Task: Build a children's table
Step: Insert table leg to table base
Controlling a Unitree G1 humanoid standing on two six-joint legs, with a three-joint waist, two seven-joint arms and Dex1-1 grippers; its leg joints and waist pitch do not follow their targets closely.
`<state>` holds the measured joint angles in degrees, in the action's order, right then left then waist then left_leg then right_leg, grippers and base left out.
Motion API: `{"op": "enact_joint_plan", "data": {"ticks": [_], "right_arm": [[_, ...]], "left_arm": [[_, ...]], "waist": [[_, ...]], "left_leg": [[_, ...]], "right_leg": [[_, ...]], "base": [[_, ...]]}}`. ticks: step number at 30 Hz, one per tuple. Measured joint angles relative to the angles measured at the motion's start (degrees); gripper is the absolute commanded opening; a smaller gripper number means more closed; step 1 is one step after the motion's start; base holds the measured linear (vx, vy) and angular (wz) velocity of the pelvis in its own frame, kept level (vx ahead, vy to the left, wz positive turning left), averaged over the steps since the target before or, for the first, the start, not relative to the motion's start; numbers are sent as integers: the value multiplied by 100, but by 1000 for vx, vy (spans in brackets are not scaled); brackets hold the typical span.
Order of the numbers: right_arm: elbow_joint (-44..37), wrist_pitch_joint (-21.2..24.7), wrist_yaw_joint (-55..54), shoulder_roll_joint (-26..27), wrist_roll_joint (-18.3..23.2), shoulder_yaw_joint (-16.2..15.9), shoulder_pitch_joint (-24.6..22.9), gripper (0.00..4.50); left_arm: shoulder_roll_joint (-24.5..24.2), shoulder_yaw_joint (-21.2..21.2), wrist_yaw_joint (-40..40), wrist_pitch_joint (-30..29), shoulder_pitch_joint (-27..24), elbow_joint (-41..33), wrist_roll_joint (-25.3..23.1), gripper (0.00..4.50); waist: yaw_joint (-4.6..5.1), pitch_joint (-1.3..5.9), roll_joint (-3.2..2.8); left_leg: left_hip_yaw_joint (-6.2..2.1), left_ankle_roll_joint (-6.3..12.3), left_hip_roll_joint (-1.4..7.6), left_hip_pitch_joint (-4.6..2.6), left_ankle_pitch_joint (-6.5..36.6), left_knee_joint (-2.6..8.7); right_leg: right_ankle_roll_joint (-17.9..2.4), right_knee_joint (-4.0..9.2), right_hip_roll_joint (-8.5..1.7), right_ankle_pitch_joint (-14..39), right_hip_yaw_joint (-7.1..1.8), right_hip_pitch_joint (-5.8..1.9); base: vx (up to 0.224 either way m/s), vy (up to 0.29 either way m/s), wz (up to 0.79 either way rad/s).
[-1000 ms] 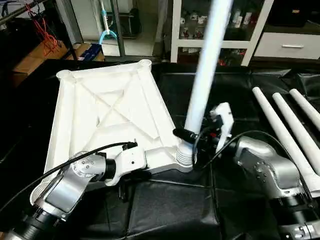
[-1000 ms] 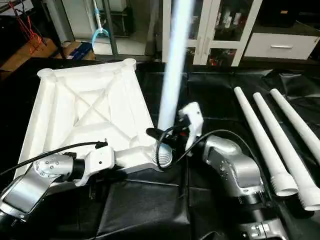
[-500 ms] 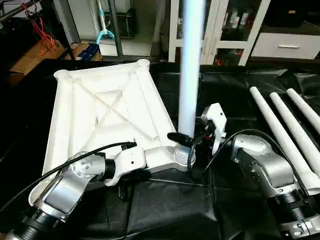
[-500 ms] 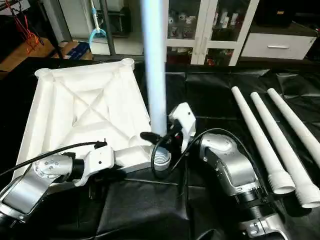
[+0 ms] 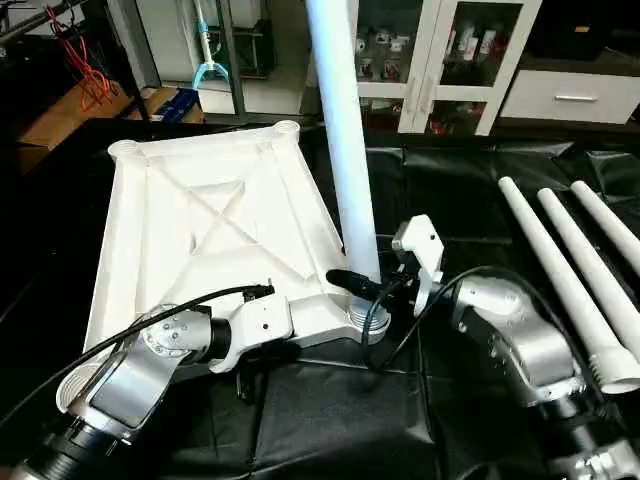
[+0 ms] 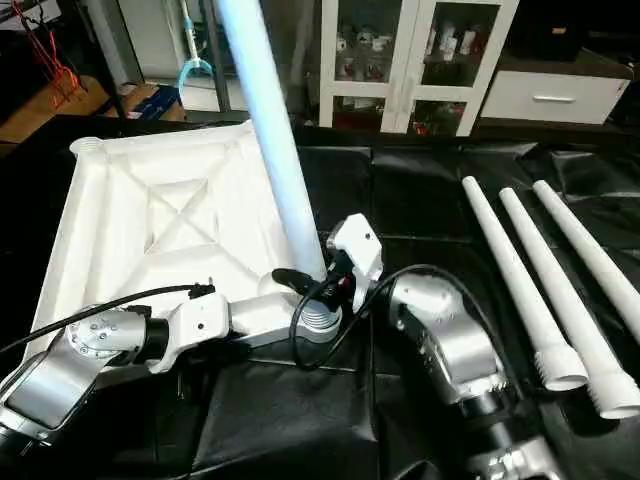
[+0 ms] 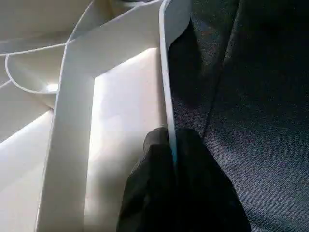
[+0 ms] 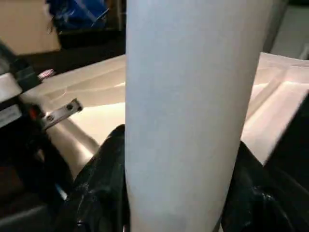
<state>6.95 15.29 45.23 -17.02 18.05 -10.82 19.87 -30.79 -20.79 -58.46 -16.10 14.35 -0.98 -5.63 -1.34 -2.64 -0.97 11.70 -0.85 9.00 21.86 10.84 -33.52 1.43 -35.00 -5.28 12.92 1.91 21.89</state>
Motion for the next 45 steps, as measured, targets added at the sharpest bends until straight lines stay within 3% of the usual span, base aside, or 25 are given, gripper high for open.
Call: {"op": "enact_joint_plan", "data": {"ticks": [18, 23, 32, 38, 45], "right_arm": [[-286, -423, -223, 66, 466, 541, -822, 186], [-424, -533, -252, 68, 527, 649, -1076, 186], [-621, -844, -351, -44, 268, 438, -1229, 186], [-633, -807, -393, -85, 32, 308, -1115, 185], [-627, -788, -402, -151, 27, 244, -1082, 185]], "left_arm": [[134, -63, 15, 1, 37, 0, -82, 2], [156, -76, 13, 2, 37, -2, -81, 2], [185, -80, 24, 9, 26, 1, -83, 2], [196, -81, 80, 10, 25, 14, -131, 0], [209, -84, 111, 10, 26, 13, -155, 0]], "waist": [[-68, 14, -9], [-66, 16, -11], [-58, 24, -3], [-36, 30, 15], [-36, 31, 24]], "left_leg": [[23, 2, -5, 12, 1, 5], [74, 5, -6, 10, 2, 20], [94, 7, -5, 8, 3, 34], [94, 6, -6, 8, 3, 35], [94, 6, -6, 8, 3, 35]], "right_leg": [[11, 6, 1, 7, -40, -10], [19, 6, 6, 12, -105, -7], [62, 6, 4, 37, -119, -9], [66, 12, 4, 40, -122, -8], [67, 18, 4, 41, -122, -8]], "base": [[0, 0, 0], [0, 0, 0], [0, 0, 0], [0, 0, 0], [0, 0, 0]]}}
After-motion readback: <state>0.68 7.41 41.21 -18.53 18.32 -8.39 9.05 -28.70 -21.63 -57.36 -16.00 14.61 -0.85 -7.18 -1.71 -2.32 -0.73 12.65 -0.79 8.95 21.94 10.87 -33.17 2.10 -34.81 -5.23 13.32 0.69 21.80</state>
